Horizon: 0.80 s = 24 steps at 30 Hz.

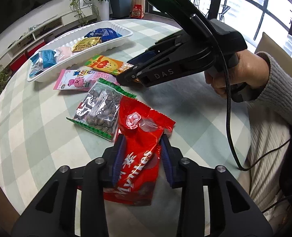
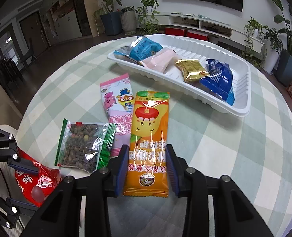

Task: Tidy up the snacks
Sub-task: 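Grasp the red bag with the left gripper while right grasps the orange stick pack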

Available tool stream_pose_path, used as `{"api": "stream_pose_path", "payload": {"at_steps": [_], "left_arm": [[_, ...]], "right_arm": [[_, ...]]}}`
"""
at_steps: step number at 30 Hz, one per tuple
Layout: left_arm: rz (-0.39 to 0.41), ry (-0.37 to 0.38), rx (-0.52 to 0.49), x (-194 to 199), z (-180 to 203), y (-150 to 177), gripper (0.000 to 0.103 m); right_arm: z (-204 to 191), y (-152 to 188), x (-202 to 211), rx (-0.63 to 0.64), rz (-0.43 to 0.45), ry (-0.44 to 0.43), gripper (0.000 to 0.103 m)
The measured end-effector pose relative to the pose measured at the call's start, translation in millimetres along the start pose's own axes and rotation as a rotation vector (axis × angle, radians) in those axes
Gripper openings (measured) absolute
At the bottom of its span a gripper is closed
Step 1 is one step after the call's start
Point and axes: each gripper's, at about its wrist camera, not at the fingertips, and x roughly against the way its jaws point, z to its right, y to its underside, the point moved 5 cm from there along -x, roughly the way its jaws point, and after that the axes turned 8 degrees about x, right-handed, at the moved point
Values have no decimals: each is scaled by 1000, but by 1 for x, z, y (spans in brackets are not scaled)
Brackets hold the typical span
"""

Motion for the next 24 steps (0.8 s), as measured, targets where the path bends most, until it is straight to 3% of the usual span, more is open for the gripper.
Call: {"api": "stream_pose_path", "payload": {"at_steps": [24], "left_arm": [[91, 83, 183, 29, -22, -7, 19]], "right_arm": [[28, 10, 37, -264, 129, -164, 39]]}}
